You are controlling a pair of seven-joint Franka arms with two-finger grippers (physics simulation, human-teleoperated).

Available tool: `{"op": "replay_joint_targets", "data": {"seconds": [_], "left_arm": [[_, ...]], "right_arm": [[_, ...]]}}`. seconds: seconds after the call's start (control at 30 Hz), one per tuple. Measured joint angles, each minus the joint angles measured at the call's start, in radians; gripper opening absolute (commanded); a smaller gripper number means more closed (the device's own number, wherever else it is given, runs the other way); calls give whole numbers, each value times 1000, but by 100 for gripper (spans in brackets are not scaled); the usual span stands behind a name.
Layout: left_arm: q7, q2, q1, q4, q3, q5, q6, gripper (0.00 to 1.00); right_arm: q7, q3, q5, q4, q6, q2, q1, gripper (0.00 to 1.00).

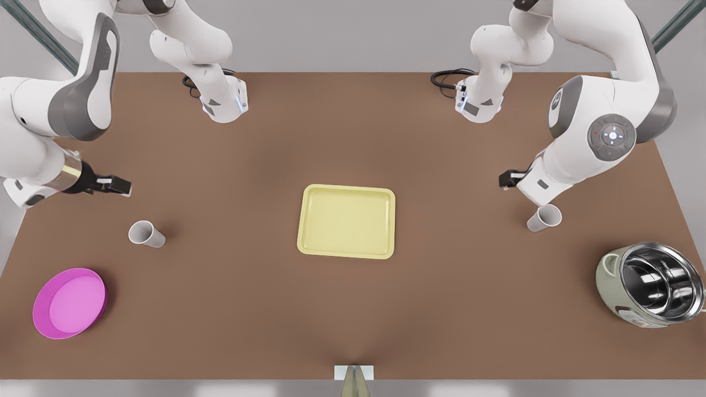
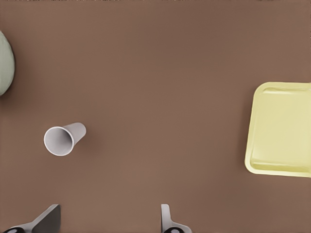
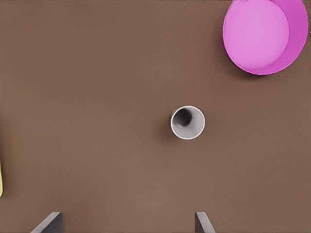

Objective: Use both arms to respectively pick up the white IKEA cups from the middle-left and middle-right positions, then place the white IKEA cups onto the middle-middle tray, ensuring that the cups remain upright and do not tip over

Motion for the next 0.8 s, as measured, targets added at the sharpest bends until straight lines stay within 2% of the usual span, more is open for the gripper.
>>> {"op": "replay_joint_targets", "data": {"seconds": [0.1,0.17,0.27,0.37,0.6,0.8], "left_arm": [[-1,-2,-13,-33,28,0,26,100],[17,38,-2,-112,102,-1,95,100],[64,128,141,-227,187,-5,259,100],[120,186,257,-282,217,-55,388,100],[262,168,289,-549,306,-109,622,100],[354,186,279,-641,308,-184,782,100]], "right_arm": [[-4,-1,-4,1,17,46,-6,100],[-6,-1,-8,62,27,169,-39,100],[-13,-1,-3,130,56,320,-83,100],[-24,1,20,144,105,408,-136,100],[-59,4,51,89,196,446,-202,100],[-84,6,68,37,263,461,-213,100]]}}
